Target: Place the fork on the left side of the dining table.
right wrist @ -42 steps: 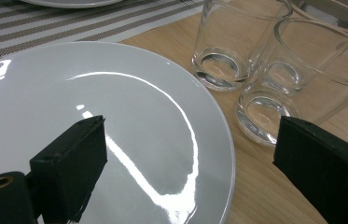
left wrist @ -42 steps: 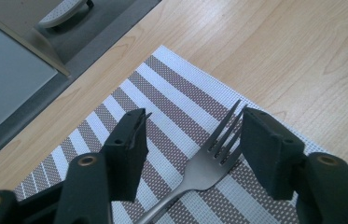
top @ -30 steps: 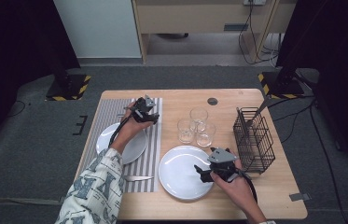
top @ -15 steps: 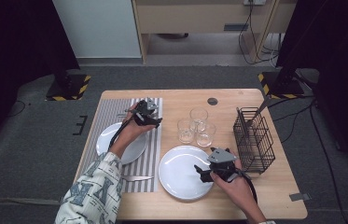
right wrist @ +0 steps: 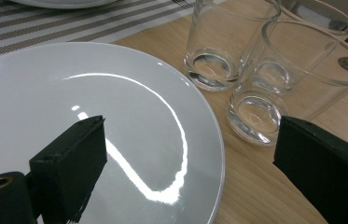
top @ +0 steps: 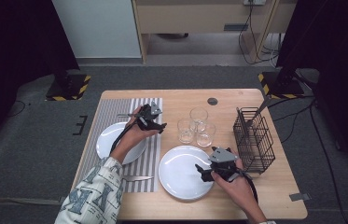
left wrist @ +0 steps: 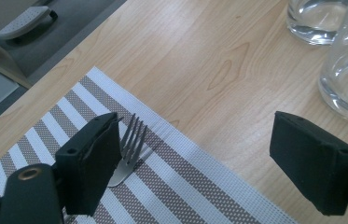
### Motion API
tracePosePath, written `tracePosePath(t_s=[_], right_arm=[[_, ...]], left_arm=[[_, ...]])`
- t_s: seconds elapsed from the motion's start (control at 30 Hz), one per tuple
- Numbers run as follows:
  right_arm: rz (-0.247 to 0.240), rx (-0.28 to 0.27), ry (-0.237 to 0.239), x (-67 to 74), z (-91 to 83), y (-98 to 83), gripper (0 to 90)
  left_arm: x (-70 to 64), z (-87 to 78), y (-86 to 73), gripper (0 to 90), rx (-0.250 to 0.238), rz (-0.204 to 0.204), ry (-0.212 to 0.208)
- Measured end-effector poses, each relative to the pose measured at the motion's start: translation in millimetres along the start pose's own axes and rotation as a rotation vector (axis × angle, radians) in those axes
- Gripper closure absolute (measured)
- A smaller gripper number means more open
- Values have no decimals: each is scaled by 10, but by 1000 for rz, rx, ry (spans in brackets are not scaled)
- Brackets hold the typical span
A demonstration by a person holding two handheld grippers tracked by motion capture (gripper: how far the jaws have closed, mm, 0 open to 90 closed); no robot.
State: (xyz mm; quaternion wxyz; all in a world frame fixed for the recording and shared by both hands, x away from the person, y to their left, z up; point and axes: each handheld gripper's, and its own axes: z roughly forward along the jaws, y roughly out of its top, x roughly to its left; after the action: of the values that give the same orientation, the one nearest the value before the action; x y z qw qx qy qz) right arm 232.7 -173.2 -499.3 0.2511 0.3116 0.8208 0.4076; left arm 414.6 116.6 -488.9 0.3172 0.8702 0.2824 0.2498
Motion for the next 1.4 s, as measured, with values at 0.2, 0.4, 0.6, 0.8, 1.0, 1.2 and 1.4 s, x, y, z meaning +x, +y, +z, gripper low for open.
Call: tracePosePath(t_s=[0.2,0.4,0.6,0.8,1.0,1.2,1.4], right_arm=[[2,6,-2,-14,9,-15,92],[6,5,-3,-21,8,-22,91],[3,3,-2,-17,7,-17,91],[3,-2,0,-5,9,-9,91],[0,-2,0,-3,8,-5,91],[-3,-5,6,6,13,1,91],[1,-4,7,13,17,-2,91]], left_arm=[[-79,-40,43,143,5,25,-17],[-157,-43,75,140,-3,36,-30],[-203,-53,81,140,-9,44,-38],[-262,-47,83,140,-9,50,-57],[-288,-72,66,132,-20,38,-92],[-347,-117,65,105,-38,34,-140],[-432,-146,79,92,-50,39,-184]])
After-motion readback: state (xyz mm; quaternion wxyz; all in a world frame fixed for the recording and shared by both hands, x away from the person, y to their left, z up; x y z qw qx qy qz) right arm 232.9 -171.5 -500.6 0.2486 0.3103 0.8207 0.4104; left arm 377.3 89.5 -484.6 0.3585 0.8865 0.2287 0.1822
